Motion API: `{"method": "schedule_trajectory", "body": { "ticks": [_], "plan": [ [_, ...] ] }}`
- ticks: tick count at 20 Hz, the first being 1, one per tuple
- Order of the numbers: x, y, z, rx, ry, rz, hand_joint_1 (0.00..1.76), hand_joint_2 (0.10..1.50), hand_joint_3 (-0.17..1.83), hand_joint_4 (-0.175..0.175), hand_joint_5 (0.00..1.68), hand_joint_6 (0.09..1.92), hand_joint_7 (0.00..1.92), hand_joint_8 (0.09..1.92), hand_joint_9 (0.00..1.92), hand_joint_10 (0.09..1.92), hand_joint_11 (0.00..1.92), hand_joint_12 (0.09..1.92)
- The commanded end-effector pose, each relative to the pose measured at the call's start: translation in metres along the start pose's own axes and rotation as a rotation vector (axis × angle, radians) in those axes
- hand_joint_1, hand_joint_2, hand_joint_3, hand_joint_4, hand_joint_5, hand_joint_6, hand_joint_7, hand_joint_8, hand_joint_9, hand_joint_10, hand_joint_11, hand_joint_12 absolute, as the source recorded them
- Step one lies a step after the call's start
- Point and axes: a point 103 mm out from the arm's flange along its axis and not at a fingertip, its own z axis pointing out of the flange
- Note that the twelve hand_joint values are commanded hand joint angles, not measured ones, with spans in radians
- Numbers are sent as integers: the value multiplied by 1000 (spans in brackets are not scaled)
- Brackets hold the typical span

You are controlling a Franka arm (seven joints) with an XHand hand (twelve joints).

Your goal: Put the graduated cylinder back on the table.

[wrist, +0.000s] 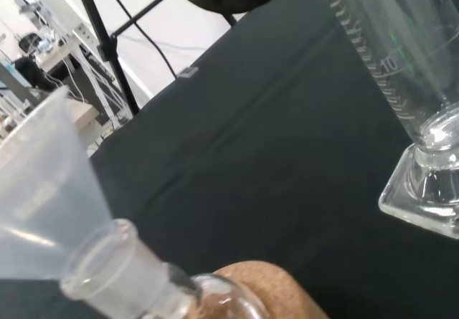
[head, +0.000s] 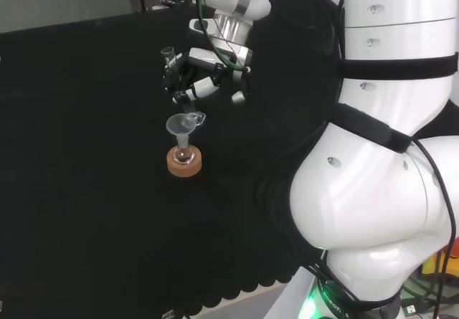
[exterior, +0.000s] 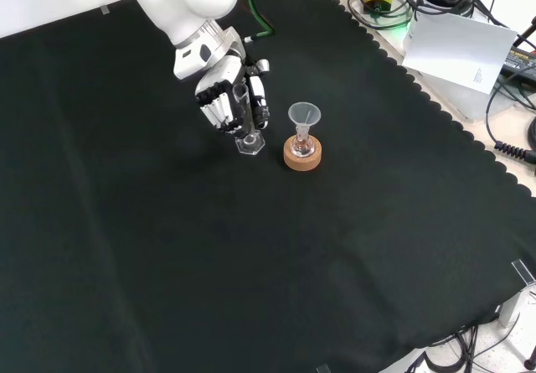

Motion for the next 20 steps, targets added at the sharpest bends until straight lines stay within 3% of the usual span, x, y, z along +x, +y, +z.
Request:
{"method": "schedule_trajectory", "body": {
  "ticks": [1,20],
  "plan": [
    [-15,-3,-2,-53,-2,-3,1267,1084,2,-175,1030,915,1061,902,1537,87,1371,666],
    [-50,-26,2,-145,21,37,1264,1093,2,-175,1012,946,1040,936,1516,87,1341,677]
  ]
}}
